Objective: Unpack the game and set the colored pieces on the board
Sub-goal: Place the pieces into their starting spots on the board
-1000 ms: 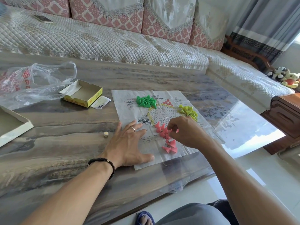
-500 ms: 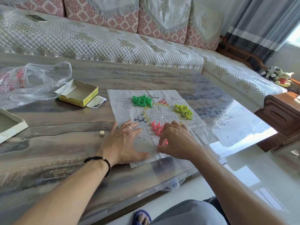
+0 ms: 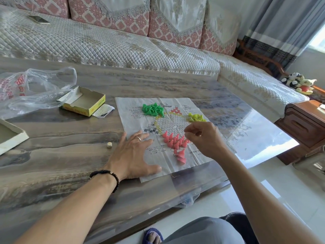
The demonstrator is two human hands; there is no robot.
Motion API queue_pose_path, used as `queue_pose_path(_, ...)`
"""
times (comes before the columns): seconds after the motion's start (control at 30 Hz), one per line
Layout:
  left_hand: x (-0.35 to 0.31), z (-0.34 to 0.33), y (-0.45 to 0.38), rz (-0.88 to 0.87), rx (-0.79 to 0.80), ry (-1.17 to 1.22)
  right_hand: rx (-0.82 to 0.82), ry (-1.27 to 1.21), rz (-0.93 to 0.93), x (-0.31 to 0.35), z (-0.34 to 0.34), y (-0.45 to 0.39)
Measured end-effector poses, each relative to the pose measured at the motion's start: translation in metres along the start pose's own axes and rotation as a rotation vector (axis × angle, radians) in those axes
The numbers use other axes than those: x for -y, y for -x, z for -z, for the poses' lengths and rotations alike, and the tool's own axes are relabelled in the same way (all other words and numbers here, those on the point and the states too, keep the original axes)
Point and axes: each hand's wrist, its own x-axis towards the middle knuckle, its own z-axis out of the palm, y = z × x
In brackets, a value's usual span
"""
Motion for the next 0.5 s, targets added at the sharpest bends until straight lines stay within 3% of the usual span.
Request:
queue_pose_path(0.17, 0.0, -0.001, -0.001, -0.002, -0.009, -0.005, -0.049, 0.088, -0.019, -0.003, -0.002, 0.004)
queue_pose_path(0.5, 0.001, -0.002, -0.002, -0.013, -0.019, -0.015, 0.091, 0.218, 0.026, -0.01, -0.012, 0.003)
